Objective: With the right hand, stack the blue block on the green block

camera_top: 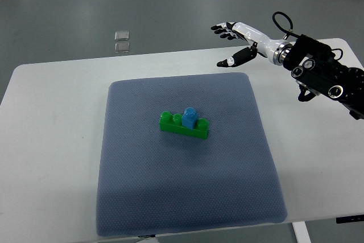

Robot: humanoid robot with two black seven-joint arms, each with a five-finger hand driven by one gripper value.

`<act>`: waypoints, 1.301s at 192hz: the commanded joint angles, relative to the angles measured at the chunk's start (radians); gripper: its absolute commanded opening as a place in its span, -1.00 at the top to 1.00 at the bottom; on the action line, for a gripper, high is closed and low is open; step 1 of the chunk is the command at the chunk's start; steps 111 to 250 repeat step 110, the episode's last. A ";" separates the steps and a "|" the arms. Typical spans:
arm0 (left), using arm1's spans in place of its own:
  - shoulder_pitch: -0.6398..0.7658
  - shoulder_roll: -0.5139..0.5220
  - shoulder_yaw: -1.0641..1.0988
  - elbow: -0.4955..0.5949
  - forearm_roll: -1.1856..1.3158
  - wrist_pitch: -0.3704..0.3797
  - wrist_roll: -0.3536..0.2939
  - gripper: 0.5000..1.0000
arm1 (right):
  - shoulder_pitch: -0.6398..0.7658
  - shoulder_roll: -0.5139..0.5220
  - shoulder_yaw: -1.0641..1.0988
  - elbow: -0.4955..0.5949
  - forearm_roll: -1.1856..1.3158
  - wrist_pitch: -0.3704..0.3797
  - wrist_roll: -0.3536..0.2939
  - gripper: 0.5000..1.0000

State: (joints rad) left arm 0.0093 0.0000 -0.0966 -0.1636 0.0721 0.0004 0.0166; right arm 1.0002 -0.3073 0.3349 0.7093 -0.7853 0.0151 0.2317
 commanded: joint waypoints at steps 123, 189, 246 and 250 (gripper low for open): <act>0.000 0.000 0.000 0.001 0.000 0.001 0.000 -1.00 | -0.164 0.077 0.273 0.013 0.636 -0.136 -0.077 -0.67; 0.000 0.000 0.000 0.001 0.000 0.001 0.000 -1.00 | -0.164 0.077 0.273 0.013 0.636 -0.136 -0.077 -0.67; 0.000 0.000 0.000 0.001 0.000 0.001 0.000 -1.00 | -0.164 0.077 0.273 0.013 0.636 -0.136 -0.077 -0.67; 0.000 0.000 0.000 0.001 0.000 0.001 0.000 -1.00 | -0.164 0.077 0.273 0.013 0.636 -0.136 -0.077 -0.67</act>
